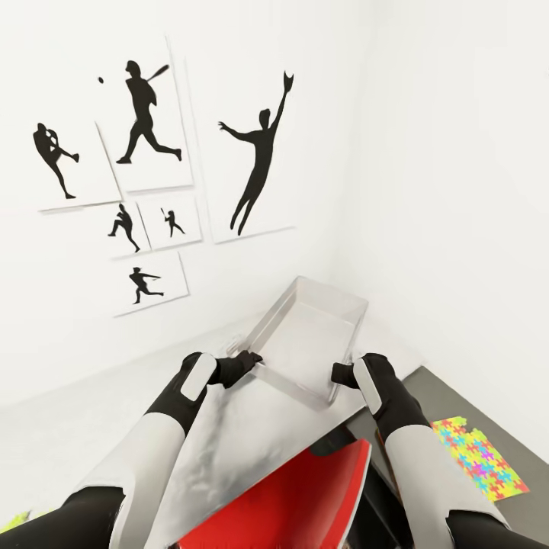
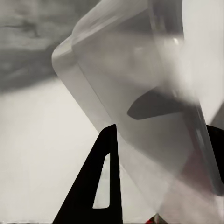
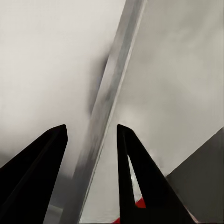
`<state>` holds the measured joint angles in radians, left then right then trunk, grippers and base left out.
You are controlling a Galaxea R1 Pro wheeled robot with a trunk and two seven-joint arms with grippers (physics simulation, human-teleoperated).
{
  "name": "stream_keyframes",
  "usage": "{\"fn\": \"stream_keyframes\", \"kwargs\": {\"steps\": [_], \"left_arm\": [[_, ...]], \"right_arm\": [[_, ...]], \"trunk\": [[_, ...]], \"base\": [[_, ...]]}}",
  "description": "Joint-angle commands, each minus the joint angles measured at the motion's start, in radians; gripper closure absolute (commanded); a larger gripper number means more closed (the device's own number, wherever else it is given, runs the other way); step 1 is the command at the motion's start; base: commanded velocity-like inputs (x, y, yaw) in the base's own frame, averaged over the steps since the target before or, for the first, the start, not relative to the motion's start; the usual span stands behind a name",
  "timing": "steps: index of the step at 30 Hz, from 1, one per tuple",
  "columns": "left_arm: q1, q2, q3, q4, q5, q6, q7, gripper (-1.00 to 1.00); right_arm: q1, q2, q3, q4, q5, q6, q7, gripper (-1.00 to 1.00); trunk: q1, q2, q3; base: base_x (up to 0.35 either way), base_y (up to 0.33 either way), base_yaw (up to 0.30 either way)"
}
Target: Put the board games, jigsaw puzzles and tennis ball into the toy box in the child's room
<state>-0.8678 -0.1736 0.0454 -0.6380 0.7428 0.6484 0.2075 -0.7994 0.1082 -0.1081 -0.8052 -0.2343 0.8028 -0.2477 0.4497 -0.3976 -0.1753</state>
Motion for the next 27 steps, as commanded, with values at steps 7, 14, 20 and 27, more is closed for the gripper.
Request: {"fn": "stream_keyframes", "kwargs": {"steps": [7, 14, 20, 27], "left_arm": [[0.0, -0.001, 0.003, -0.002, 0.007, 0.007, 0.008, 1.0], [0.0, -0.001, 0.003, -0.002, 0.007, 0.016, 0.01, 1.0], [0.0, -0.001, 0.004, -0.002, 0.009, 0.022, 0.01, 1.0], [0.0, -0.001, 0.003, -0.002, 0.009, 0.032, 0.01, 1.0]], "right_arm": [[-0.001, 0.002, -0.004, -0.002, -0.01, 0.003, -0.008, 1.0], [-0.001, 0.005, -0.004, -0.002, -0.01, 0.004, -0.008, 1.0], [-0.001, 0.006, -0.004, -0.002, -0.009, 0.016, -0.01, 1.0], [0.0, 0.004, -0.004, -0.033, -0.01, 0.025, -0.009, 1.0]], "trunk": [[0.0, -0.002, 0.006], [0.0, -0.002, 0.01], [0.0, -0.002, 0.01], [0.0, -0.002, 0.01]], "base": [[-0.096, 0.12, 0.0], [-0.058, 0.17, 0.0], [-0.116, 0.259, 0.0], [-0.122, 0.262, 0.0]]}}
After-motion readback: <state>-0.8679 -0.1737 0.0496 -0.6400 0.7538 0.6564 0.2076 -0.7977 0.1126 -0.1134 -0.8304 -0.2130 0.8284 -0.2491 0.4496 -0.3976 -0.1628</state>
